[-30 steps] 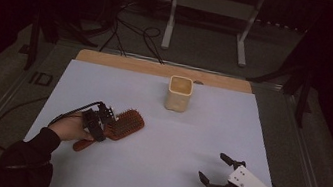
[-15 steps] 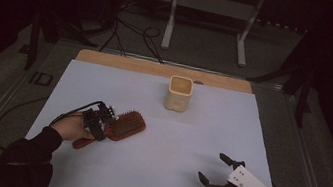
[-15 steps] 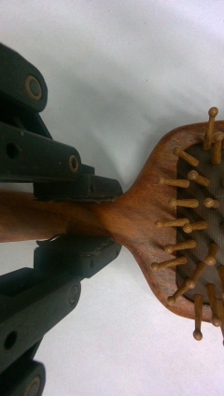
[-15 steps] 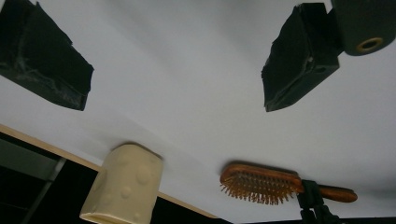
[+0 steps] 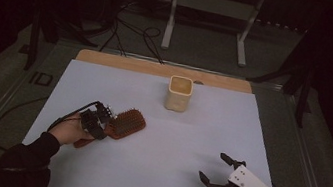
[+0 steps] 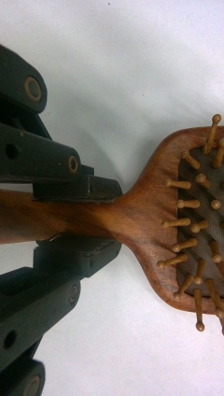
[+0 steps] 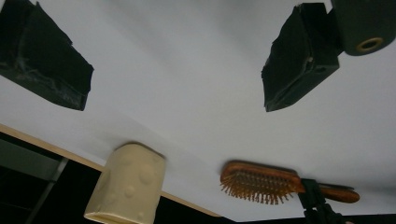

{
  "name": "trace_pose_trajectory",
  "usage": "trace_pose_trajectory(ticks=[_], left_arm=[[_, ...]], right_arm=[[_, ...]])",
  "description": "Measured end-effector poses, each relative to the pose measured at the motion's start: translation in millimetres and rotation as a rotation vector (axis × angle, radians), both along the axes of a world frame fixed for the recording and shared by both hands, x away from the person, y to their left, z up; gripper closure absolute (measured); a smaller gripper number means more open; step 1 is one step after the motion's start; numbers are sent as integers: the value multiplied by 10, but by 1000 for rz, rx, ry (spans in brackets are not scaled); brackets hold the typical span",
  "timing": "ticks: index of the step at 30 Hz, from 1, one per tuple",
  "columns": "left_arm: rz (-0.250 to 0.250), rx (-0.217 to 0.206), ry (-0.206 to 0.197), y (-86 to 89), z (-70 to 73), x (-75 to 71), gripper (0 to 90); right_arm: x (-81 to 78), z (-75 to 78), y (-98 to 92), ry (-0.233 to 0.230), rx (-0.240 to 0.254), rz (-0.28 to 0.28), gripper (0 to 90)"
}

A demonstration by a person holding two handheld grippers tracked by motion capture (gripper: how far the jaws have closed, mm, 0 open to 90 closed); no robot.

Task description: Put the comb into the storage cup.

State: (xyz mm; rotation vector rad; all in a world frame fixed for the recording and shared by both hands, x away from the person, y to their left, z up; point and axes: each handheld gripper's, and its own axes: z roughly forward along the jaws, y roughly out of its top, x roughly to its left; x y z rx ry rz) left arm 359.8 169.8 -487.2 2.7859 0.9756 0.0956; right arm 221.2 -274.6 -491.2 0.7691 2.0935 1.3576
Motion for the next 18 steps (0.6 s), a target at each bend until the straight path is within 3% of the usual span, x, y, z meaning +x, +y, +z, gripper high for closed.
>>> trace_pose_trajectory(ticks=[5,12,13,18], left_arm=[[15,-33,-63,45,43,2,735],[43,-85,-110,122,121,-7,735],[56,-101,-137,146,143,-17,735],[72,-150,-179,216,217,-40,735]], right_arm=[[-3,4,-5,2,2,-3,83],[-3,5,-4,-2,1,-2,83],[-3,6,-3,-2,3,-3,83],[-2,4,-5,0,2,-4,83]])
